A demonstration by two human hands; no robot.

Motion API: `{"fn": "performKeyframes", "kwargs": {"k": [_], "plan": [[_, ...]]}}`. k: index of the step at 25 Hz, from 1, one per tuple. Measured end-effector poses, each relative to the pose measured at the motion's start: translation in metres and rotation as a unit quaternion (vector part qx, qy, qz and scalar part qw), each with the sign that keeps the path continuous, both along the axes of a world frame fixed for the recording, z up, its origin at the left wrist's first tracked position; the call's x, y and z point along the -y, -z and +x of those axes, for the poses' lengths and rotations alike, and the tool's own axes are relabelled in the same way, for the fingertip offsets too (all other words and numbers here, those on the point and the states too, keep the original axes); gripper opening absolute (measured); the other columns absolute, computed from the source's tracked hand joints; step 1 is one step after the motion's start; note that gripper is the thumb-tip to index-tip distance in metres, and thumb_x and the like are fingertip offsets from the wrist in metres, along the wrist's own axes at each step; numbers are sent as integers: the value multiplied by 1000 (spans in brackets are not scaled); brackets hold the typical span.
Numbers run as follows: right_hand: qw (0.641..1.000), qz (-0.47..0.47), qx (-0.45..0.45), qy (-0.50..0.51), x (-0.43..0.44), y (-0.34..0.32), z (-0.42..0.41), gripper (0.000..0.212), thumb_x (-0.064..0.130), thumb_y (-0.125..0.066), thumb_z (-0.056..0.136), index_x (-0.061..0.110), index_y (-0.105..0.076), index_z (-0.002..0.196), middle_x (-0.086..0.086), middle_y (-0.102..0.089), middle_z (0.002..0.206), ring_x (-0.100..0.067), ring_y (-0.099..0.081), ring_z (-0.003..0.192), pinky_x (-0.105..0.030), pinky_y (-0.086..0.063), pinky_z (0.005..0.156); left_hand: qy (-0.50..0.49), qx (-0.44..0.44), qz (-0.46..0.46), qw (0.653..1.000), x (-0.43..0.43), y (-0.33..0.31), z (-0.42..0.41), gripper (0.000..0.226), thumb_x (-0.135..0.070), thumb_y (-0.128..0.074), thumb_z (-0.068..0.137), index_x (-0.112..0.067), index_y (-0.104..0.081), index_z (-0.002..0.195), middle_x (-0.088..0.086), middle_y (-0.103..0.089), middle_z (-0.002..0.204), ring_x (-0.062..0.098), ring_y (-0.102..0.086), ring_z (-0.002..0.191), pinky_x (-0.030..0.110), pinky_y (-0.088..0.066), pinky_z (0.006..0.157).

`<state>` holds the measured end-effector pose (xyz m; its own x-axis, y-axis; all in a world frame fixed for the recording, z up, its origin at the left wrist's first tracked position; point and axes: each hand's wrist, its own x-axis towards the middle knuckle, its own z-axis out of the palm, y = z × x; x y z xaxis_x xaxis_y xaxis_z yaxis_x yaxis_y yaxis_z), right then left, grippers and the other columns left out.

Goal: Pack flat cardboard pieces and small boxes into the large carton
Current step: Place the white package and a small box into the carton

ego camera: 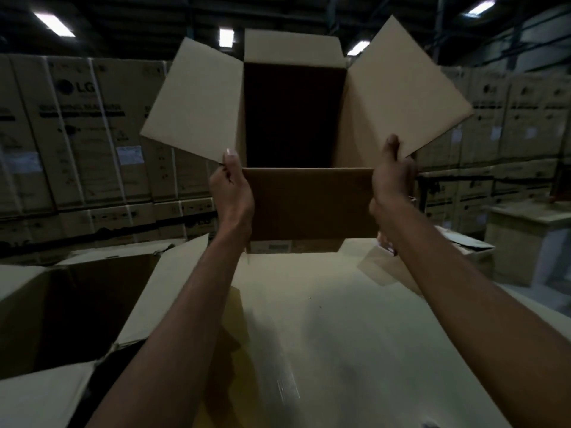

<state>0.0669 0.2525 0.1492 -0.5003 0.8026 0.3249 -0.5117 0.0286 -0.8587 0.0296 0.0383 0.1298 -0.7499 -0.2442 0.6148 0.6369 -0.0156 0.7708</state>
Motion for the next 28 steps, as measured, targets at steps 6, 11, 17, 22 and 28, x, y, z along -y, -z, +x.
{"fn": "performKeyframes", "kwargs": {"k": [6, 11, 17, 22, 28], "plan": [[992, -37, -44, -110, 52, -28, 40, 39, 52, -46, 104, 13, -49, 106, 4, -48, 93, -4, -46, 78, -23, -36, 62, -89, -53, -10, 995, 54, -35, 61, 51, -42, -32, 110, -20, -40, 65, -4, -38, 57, 3, -34, 43, 19, -29, 43], [981, -38, -64, -178, 97, -38, 68, 43, 53, -45, 105, 14, -45, 123, -1, -48, 105, -5, -44, 80, -23, -35, 61, -143, -74, -13, 987, 106, -42, 110, 50, -42, -32, 110, -23, -39, 64, -7, -37, 55, 1, -33, 41, 17, -26, 42], [967, -18, -84, -239, 180, -56, 96, 40, 52, -48, 104, 14, -45, 118, 0, -53, 109, -9, -51, 87, -27, -42, 68, -178, -102, 1, 979, 189, -60, 163, 48, -39, -36, 109, -27, -40, 63, -16, -37, 43, 0, -31, 45, 25, -24, 51], [944, -40, -102, -310, 265, -59, 99, 12, 32, -56, 105, 23, -52, 98, 8, -59, 95, -3, -55, 85, -13, -46, 62, -155, -84, -4, 984, 283, -72, 185, 40, -40, -43, 107, -25, -45, 70, -14, -41, 52, -4, -42, 48, 18, -38, 51], [942, -31, -49, -329, 373, -40, 85, 20, 26, -55, 105, 18, -53, 124, -2, -62, 118, -20, -58, 115, -35, -50, 102, -135, -22, -18, 990, 400, -65, 172, 35, -38, -47, 106, -21, -48, 75, -7, -41, 65, -2, -44, 47, 20, -42, 50]]}}
